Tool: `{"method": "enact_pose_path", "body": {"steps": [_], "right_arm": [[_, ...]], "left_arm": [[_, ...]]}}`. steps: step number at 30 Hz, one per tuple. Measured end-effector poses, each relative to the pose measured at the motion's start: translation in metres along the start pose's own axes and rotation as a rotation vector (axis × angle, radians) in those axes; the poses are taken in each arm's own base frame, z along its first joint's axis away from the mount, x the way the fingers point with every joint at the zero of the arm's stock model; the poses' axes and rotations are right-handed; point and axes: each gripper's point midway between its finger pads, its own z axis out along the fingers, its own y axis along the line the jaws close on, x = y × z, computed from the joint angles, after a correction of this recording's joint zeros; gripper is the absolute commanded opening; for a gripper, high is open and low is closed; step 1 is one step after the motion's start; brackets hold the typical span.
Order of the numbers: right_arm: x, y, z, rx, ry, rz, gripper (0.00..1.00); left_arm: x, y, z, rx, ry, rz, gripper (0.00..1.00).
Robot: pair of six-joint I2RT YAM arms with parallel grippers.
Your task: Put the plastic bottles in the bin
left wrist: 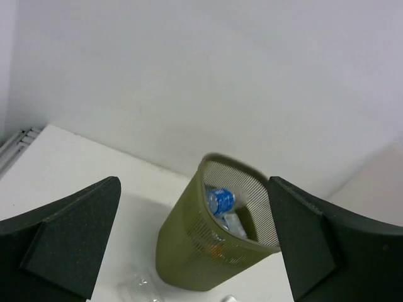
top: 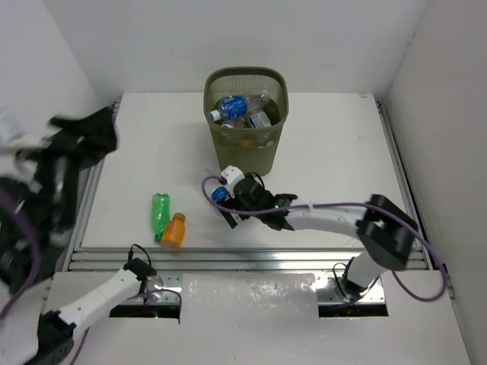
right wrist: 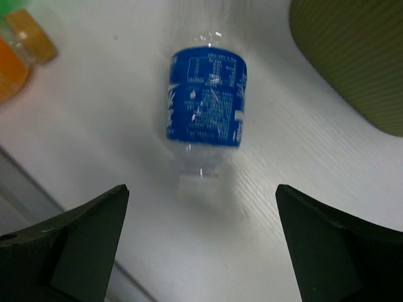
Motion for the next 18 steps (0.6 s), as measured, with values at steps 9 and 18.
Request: {"method": "enact_pose_path", "body": {"steps": [9,18], "right_arm": [[0.001,-0.009,0.100,-0.012,0.046,0.048,0.45],[0.009,0.041,0.002,-0.181,-0.108,0.004,0.27]], "left_arm": [[0.071,0.053,-0.031,-0.052,0.109,0.062,1.00],[0.193,0.034,-0.040,0.138,0.481,0.096,1.00]]}}
